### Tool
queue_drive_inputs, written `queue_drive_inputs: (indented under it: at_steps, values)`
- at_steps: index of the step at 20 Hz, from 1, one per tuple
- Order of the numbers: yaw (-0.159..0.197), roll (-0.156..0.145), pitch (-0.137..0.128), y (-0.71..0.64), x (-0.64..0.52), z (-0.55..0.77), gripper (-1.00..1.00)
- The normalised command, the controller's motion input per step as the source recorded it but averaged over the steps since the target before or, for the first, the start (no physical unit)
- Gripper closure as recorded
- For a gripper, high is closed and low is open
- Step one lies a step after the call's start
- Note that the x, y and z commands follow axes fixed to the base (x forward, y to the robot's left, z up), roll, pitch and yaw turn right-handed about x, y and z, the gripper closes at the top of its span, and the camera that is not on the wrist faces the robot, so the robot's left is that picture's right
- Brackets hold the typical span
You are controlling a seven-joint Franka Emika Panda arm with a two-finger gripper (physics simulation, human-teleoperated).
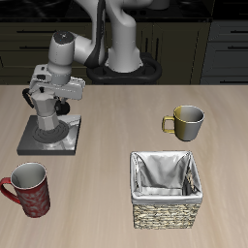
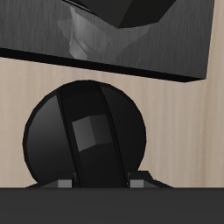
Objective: Place the moka pot on the stove and turn off the stove
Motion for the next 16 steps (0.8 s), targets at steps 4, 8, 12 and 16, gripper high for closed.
queue_drive_inputs:
  at_steps: [4,8,12,16]
  values:
    - [-0.054,-0.014,0.027,0.01,0.04,-0.06,1.00]
    - [-0.025,-0.005,0.003,0.01,0.01,0.02,1.00]
    - [-0.082,0.004,0.005,0.04,0.03,0.05,1.00]
    - [-0.040,-0.001,-0.010,0.13,0.06,0.07,1.00]
